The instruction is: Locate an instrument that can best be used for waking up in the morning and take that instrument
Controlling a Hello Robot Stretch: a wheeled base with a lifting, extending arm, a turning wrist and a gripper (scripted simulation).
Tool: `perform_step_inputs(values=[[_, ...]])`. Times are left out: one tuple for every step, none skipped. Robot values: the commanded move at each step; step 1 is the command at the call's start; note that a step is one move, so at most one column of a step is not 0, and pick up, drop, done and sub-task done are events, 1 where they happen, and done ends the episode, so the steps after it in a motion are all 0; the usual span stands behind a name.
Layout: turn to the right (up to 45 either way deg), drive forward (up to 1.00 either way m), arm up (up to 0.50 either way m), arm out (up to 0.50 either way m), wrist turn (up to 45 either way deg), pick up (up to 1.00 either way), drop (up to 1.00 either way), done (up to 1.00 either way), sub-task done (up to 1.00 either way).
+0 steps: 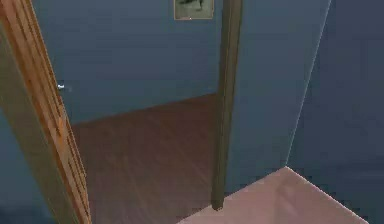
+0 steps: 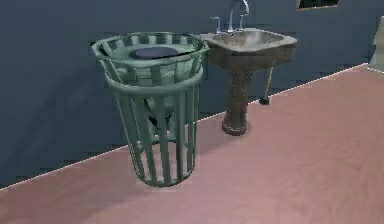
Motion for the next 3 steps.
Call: perform_step_inputs(values=[[0.0,0.85,0.0,0.0,0.0,0.0,0.0,0.0,0.0],[-27.0,0.0,0.0,0.0,0.0,0.0,0.0,0.0,0.0],[0.0,0.6,0.0,0.0,0.0,0.0,0.0,0.0,0.0]])
